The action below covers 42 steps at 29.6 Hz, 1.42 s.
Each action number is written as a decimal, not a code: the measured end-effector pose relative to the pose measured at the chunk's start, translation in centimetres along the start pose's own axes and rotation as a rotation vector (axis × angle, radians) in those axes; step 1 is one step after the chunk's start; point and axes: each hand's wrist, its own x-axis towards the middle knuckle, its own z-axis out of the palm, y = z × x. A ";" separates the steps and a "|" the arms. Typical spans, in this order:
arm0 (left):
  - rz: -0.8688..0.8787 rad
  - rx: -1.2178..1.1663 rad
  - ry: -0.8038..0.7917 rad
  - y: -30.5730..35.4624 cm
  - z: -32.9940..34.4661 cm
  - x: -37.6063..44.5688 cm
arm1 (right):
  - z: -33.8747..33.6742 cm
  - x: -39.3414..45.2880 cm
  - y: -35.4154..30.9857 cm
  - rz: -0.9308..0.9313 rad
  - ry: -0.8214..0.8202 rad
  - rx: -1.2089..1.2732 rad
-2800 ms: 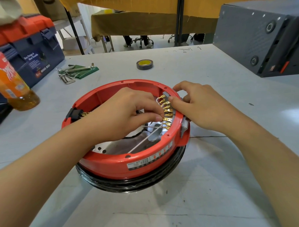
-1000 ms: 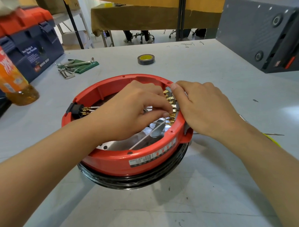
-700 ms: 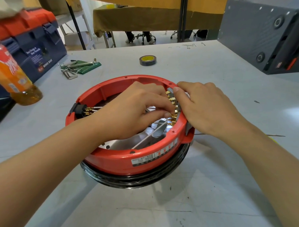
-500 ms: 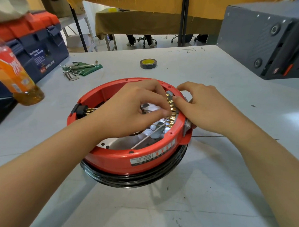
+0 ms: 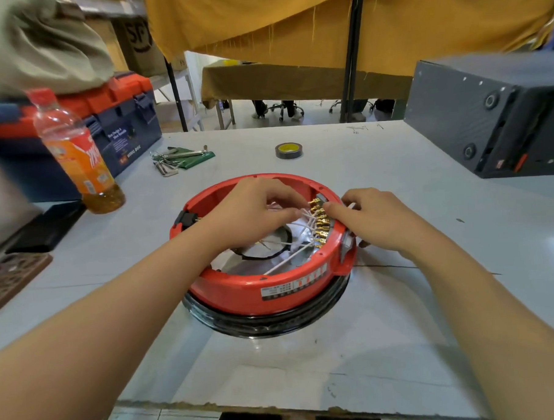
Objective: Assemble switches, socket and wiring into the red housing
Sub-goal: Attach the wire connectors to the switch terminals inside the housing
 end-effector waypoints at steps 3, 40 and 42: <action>-0.092 -0.030 0.051 0.2 -1.0 -0.3 | 0.3 0.0 -0.1 0.013 0.041 0.056; -0.749 -1.394 0.150 3.9 -5.8 -4.4 | -1.3 -4.2 -7.1 -0.907 0.605 -0.339; -0.799 -1.381 0.124 3.3 -5.3 -5.1 | -0.6 -4.6 -7.1 -0.955 0.614 -0.337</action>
